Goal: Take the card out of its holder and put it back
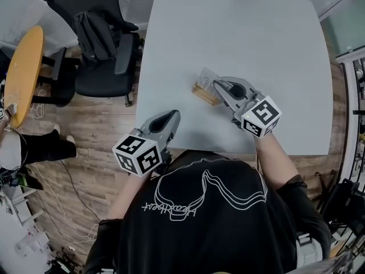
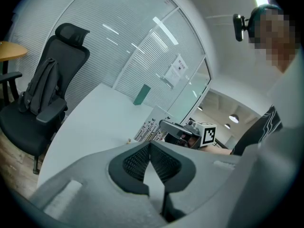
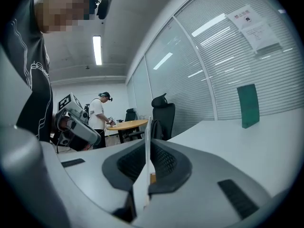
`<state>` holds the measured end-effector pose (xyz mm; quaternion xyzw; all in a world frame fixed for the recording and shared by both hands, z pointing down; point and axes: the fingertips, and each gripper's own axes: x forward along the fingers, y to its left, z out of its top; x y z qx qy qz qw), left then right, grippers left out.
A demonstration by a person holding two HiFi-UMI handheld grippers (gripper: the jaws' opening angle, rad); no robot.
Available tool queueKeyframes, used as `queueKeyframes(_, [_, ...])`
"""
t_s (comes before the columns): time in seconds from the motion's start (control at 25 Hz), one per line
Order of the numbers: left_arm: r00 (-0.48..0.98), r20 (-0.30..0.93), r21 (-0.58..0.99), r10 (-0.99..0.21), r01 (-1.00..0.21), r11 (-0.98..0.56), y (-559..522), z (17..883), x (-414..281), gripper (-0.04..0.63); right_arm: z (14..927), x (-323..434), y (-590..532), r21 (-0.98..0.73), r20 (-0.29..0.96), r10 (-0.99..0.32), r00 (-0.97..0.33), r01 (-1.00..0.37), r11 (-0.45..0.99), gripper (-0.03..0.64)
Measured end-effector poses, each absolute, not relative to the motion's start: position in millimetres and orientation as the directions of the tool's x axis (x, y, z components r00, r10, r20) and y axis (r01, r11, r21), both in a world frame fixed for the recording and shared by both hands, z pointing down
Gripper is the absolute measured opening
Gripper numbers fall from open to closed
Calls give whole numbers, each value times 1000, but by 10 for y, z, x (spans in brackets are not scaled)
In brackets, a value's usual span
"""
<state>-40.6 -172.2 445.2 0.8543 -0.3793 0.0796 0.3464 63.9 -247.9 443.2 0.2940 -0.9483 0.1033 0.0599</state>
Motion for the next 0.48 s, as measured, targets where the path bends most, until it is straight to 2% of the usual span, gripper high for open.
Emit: queueKeyframes(0.48, [688,409,551,-600,-710,-439,-1744,4564,-474,13,4569,562,-2529,-174,206,-528,-824,-562,809,23])
